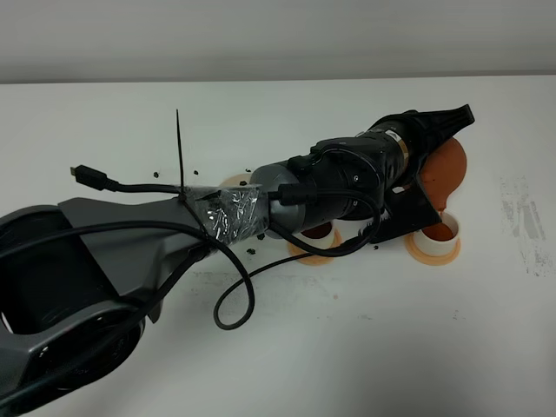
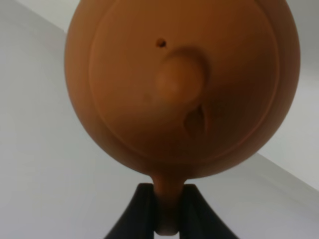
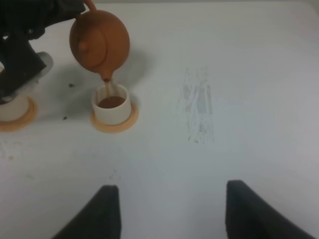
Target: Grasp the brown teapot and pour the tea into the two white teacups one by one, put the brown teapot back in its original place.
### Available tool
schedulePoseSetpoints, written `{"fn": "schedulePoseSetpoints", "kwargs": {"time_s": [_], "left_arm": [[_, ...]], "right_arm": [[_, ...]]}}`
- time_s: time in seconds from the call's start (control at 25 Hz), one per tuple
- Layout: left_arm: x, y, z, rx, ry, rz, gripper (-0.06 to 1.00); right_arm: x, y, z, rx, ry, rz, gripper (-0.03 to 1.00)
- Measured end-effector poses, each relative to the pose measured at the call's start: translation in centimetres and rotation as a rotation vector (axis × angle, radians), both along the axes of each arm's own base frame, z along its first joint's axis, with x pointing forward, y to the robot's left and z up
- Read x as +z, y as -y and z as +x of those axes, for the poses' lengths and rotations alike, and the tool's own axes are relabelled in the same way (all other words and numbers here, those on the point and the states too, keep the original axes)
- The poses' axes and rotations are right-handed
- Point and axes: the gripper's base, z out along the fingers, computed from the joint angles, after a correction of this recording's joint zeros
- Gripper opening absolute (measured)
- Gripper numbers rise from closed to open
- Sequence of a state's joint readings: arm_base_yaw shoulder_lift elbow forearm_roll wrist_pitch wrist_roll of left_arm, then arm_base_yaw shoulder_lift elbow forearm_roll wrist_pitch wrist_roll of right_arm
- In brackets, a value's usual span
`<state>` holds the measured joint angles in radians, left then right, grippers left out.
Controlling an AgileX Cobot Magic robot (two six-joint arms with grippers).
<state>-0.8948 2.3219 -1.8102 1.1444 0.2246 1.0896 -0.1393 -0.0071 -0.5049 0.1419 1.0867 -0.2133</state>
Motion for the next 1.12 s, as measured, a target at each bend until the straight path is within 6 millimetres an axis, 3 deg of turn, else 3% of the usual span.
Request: {"fn": "schedulePoseSetpoints", "kwargs": {"time_s": [1.12], "left_arm": [[-0.51,-0.07,-0.34,-0.076,0.05,0.055,0.12]], "right_arm": [[0.0,0.0,0.0,0.0,0.0,0.0,0.49]]}}
